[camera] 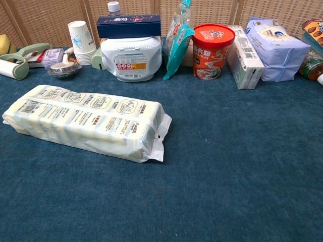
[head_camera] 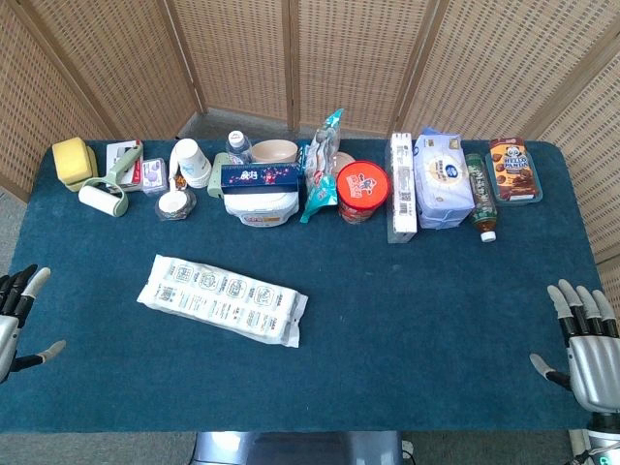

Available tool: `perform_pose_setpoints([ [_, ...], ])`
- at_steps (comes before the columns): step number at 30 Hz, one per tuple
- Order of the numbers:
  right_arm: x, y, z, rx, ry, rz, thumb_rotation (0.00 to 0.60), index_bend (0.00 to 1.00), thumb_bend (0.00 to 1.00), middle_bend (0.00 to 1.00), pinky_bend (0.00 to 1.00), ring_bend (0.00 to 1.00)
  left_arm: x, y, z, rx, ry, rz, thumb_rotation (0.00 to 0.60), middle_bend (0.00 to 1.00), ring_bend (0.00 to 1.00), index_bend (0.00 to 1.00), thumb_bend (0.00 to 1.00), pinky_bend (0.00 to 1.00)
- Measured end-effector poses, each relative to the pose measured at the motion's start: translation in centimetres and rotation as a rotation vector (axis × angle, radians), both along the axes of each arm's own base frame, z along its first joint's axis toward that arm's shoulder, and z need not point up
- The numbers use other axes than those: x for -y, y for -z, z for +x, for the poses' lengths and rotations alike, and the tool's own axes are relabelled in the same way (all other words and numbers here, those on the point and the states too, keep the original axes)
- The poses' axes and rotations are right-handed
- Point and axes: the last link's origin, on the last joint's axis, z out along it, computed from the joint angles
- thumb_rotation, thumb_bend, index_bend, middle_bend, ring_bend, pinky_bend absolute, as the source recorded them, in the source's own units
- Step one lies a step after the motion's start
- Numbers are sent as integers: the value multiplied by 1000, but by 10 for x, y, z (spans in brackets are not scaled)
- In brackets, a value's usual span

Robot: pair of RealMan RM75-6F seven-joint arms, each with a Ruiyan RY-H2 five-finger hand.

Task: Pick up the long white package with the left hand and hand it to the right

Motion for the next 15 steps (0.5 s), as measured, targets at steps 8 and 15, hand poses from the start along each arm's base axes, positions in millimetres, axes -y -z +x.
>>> perform_pose_setpoints([
  [8, 3, 2, -1, 16, 18, 17, 600, 0, 0, 0, 0, 0, -3, 4, -1, -24, 17, -36, 600, 0, 0, 0, 0, 2],
  [15, 2, 5, 1, 23, 18, 36, 600, 0, 0, 0, 0, 0, -30, 13, 13, -53, 90, -157, 600, 0, 0, 0, 0, 0],
])
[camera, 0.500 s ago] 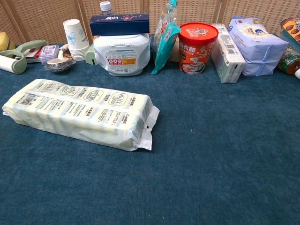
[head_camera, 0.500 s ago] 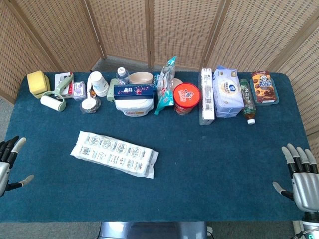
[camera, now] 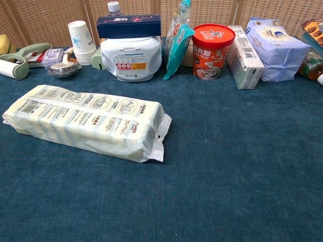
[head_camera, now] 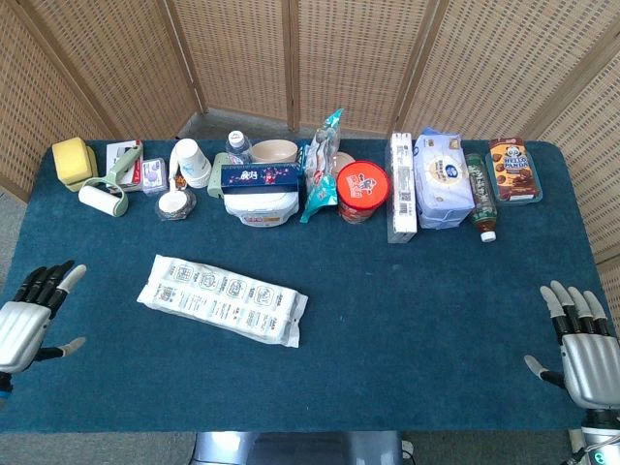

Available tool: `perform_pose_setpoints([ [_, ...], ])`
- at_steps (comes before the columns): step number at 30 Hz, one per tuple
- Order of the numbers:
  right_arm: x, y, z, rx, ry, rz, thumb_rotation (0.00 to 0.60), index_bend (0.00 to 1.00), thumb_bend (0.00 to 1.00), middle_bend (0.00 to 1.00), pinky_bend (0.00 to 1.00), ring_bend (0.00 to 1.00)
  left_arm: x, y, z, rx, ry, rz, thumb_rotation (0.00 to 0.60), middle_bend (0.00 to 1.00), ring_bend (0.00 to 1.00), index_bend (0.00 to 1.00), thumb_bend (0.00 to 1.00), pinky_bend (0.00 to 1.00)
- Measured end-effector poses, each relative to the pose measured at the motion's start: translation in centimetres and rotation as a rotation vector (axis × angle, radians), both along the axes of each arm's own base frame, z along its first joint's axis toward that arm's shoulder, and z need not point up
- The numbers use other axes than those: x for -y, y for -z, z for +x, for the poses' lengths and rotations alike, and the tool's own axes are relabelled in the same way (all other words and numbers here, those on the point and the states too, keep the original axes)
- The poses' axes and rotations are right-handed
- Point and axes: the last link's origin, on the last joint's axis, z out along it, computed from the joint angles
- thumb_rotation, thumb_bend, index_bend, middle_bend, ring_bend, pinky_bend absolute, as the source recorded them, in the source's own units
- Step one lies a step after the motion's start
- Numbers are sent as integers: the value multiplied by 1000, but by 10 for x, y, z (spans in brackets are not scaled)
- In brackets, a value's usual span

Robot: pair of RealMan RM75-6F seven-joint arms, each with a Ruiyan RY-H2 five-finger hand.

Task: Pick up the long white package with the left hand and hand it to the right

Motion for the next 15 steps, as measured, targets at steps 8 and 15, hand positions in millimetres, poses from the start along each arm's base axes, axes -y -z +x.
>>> perform_pose_setpoints([
  [8, 0, -1, 0, 9, 8, 5, 600, 0, 0, 0, 0, 0, -46, 31, 32, -82, 49, -156, 600, 0, 0, 0, 0, 0],
  [15, 2, -4, -3, 33, 21, 9, 600, 0, 0, 0, 0, 0, -78, 67, 61, -135, 58, -219, 600, 0, 0, 0, 0, 0],
])
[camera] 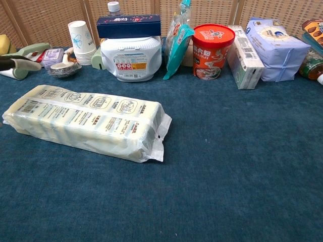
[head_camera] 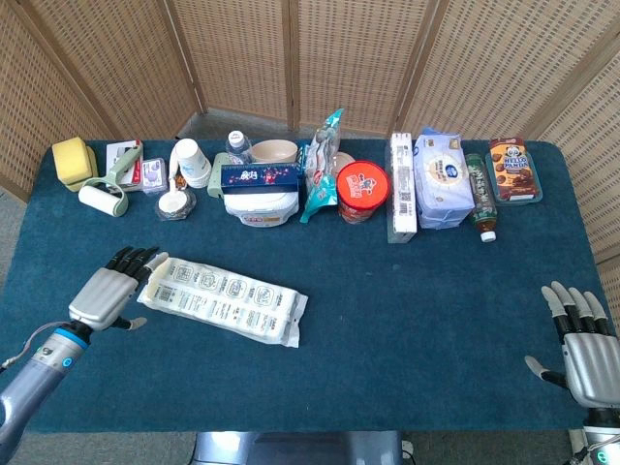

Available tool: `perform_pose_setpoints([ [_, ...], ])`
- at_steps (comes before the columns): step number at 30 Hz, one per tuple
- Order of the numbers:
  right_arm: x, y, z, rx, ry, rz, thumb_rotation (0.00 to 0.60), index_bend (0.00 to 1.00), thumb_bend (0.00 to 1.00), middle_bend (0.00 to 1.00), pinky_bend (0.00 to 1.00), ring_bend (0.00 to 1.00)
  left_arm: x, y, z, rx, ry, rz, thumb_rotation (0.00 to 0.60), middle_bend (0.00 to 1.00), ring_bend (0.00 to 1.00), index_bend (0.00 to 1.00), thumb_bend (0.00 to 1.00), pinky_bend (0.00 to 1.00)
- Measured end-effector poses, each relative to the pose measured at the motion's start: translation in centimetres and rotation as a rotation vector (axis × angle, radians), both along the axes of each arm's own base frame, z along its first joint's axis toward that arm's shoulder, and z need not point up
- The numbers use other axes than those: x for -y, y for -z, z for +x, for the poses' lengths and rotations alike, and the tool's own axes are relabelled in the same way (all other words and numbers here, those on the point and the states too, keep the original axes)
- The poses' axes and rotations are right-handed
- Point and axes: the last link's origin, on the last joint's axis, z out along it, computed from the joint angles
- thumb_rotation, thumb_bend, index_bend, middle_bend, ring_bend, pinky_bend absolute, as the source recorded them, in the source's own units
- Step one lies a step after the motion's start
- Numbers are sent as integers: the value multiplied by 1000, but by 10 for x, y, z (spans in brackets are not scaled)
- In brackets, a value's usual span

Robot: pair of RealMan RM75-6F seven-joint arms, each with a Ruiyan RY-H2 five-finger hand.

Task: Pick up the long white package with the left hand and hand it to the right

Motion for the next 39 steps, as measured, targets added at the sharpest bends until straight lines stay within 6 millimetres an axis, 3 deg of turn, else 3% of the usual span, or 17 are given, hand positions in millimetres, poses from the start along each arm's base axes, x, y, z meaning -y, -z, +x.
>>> perform_pose_setpoints([
  [7, 0, -4, -1, 21, 4, -3, 600, 0, 0, 0, 0, 0, -22, 28, 27, -45, 41, -12, 600, 0, 0, 0, 0, 0],
  [18, 0, -9, -5, 49, 13, -2, 600, 0, 0, 0, 0, 0, -32, 57, 39, -95, -20, -81, 600, 0, 0, 0, 0, 20],
  [21, 0, -9, -5, 50, 11, 3, 600, 0, 0, 0, 0, 0, -33, 61, 41, -113, -30, -88, 600, 40, 36, 52, 0, 207],
  [24, 0, -8, -5, 50, 9, 7, 600, 0, 0, 0, 0, 0, -34, 62, 43, -123, -26, -78, 600, 257, 235, 252, 0, 478],
  [26, 0, -7, -4, 49, 6, 10, 600, 0, 0, 0, 0, 0, -34, 62, 43, -121, -25, -64, 600, 428, 400, 401, 0, 591],
  [29, 0, -6, -4, 46, 2, 13, 600, 0, 0, 0, 0, 0, -35, 60, 44, -109, -20, -32, 600, 522, 479, 492, 5, 626],
  [33, 0, -3, -3, 39, -1, 26, 600, 0, 0, 0, 0, 0, -34, 54, 46, -75, -17, -17, 600, 533, 487, 505, 11, 628],
  [39, 0, 12, 4, 48, -21, 98, 600, 0, 0, 0, 0, 0, -28, 28, 62, -8, 22, -5, 600, 532, 487, 505, 10, 628],
])
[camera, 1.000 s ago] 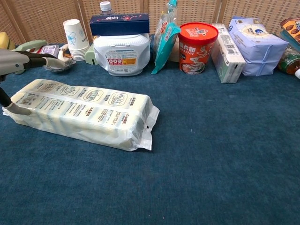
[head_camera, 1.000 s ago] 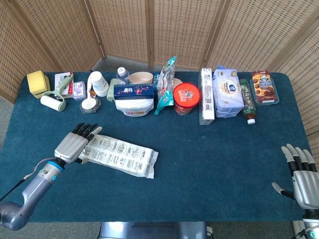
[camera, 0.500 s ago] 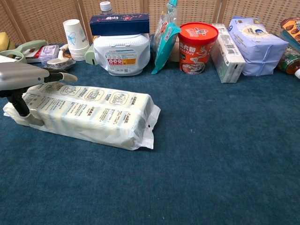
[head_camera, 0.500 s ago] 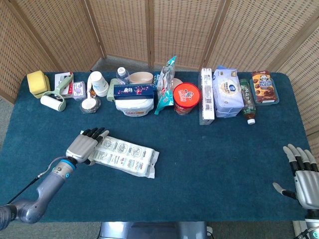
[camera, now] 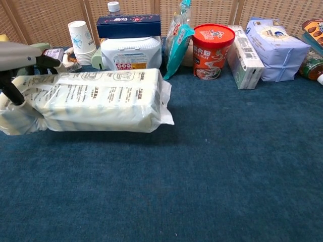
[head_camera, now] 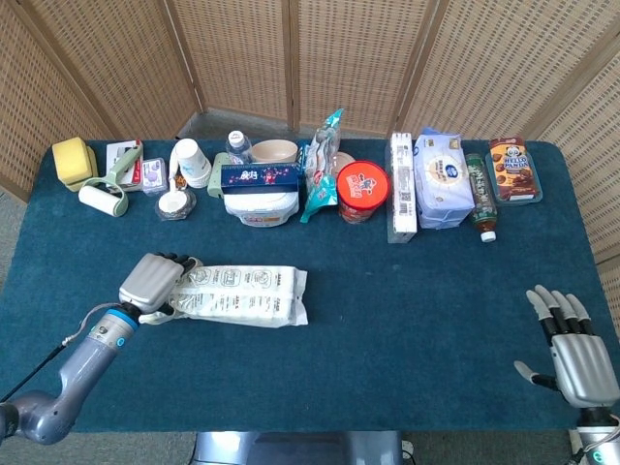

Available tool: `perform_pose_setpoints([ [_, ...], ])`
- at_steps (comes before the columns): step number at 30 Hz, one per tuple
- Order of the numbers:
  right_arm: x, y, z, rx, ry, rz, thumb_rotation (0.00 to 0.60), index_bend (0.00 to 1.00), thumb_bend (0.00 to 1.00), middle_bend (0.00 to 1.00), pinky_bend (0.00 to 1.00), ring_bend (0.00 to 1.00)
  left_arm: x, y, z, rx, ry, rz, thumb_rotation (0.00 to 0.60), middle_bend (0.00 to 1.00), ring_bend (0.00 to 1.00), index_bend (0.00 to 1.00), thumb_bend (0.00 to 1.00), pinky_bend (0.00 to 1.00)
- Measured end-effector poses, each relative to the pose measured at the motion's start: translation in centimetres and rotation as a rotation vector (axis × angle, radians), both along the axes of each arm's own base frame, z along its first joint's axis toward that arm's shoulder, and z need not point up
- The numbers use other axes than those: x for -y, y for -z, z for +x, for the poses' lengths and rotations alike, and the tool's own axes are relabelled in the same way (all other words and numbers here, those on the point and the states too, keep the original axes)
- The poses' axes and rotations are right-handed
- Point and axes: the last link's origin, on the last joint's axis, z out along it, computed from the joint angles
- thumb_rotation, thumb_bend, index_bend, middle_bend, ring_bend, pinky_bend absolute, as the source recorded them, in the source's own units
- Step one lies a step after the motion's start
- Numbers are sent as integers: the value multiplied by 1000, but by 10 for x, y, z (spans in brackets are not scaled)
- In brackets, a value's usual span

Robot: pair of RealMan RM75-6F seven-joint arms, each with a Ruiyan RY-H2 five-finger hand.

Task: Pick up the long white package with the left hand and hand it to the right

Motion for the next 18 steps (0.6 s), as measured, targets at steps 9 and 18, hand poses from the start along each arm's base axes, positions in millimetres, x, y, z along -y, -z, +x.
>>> perform_pose_setpoints([
  [9, 12, 28, 38, 38, -81, 138, 600, 0, 0, 0, 0, 0, 4, -22, 49, 84, 69, -21, 600, 532, 488, 499, 11, 627],
  [18, 27, 46, 93, 183, -172, 254, 600, 0, 0, 0, 0, 0, 1, -4, 93, 113, 80, -89, 600, 533, 488, 496, 10, 628],
])
